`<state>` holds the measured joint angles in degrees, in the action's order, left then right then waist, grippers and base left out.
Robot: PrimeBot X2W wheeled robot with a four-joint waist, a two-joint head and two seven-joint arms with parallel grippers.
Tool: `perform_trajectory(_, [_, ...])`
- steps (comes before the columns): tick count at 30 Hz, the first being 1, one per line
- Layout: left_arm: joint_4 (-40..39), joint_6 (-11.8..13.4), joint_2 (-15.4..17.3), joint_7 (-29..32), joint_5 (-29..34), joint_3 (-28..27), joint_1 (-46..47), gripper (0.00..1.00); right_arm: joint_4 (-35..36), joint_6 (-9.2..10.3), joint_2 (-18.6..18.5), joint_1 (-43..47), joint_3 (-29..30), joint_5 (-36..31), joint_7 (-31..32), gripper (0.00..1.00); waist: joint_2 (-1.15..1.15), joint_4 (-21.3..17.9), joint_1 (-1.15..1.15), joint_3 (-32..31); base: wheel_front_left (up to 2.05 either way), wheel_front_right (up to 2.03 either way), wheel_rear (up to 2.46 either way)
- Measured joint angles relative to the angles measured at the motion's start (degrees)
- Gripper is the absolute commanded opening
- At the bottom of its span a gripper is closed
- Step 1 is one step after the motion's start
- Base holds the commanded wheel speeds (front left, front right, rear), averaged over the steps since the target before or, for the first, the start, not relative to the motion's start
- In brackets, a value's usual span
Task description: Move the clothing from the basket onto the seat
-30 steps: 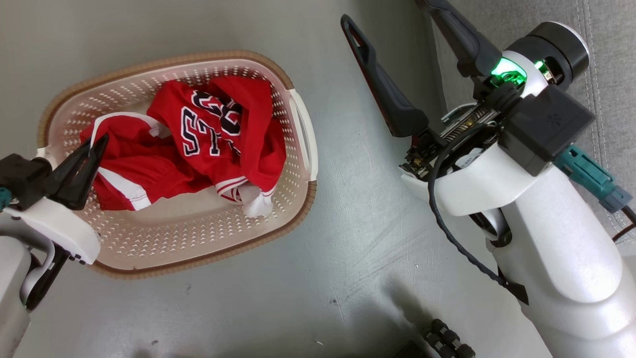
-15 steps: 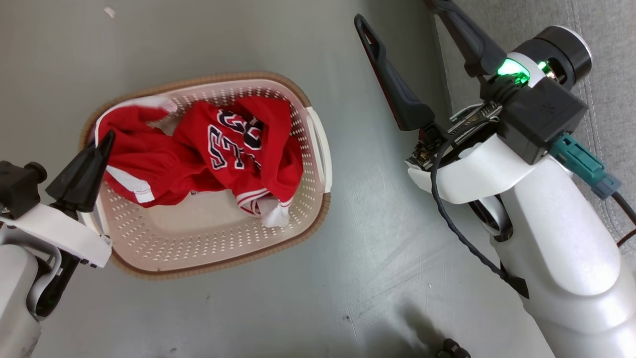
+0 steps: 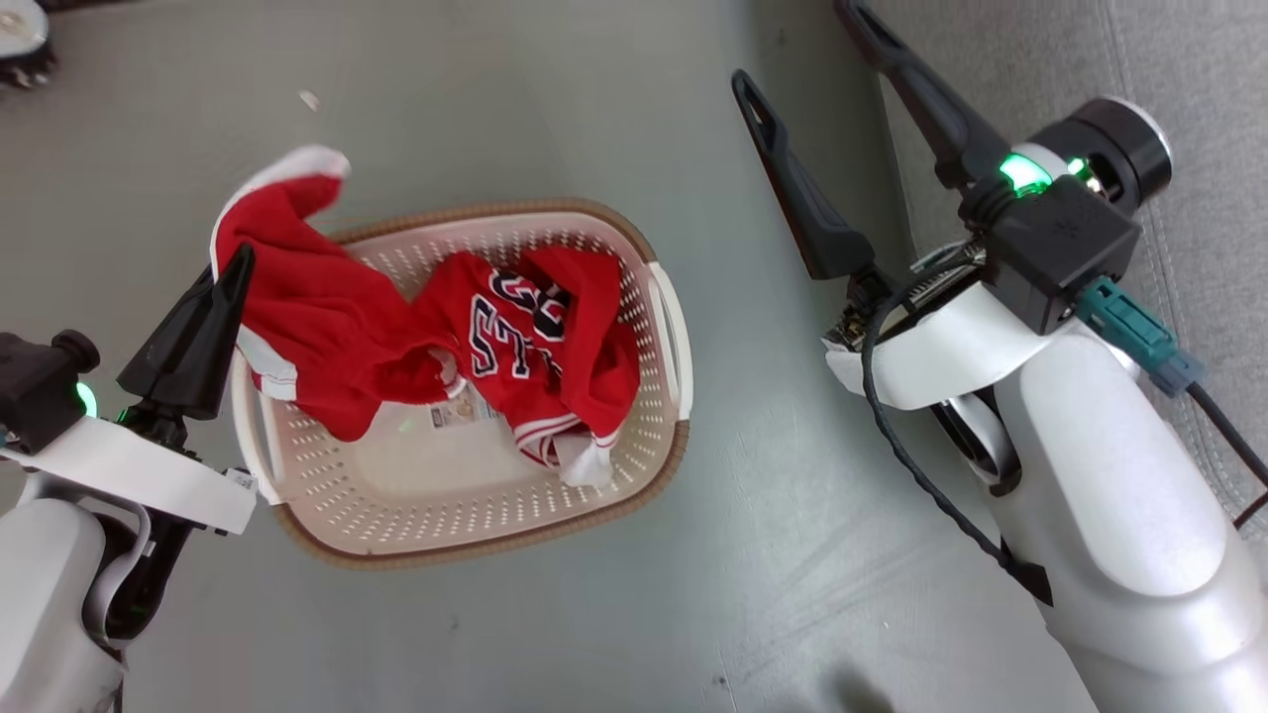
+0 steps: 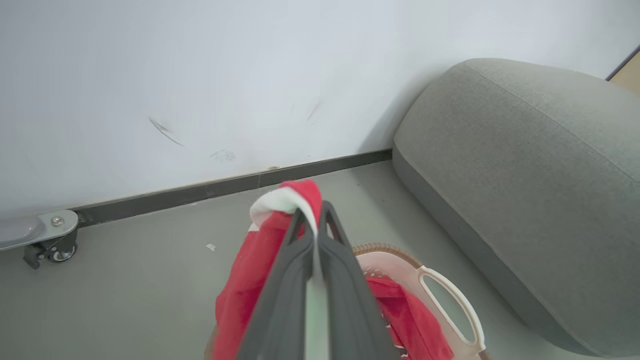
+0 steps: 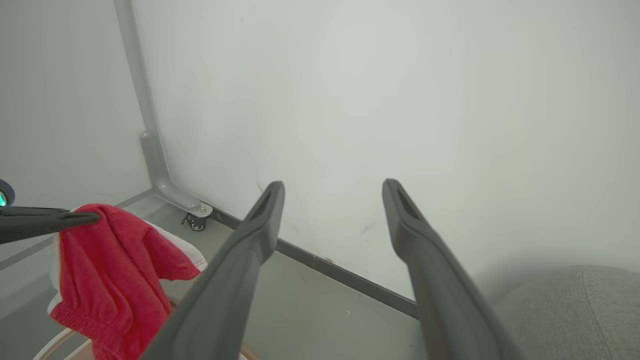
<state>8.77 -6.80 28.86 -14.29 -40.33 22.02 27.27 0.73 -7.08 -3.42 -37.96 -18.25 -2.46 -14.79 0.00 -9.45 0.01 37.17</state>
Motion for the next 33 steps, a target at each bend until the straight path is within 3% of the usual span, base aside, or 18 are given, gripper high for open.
perform_trajectory(18, [-4.22, -0.25, -4.94, -0.01, -0.62, -9.47, -4.24, 0.00, -4.92, 0.00, 0.00, 7.72, 3.49, 2.00, 0.01, 1.00, 0.00, 3.87, 0.00, -10.81, 0.00, 0.00, 0.00])
perform_trajectory(33, [-5.20, -0.26, -7.14, -0.01, 1.82, -10.92, -7.55, 0.00, -8.65, 0.00, 0.04, 14.94, 4.41, 3.96, 0.01, 1.00, 0.00, 6.27, 0.00, -19.48, 0.00, 0.00, 0.00])
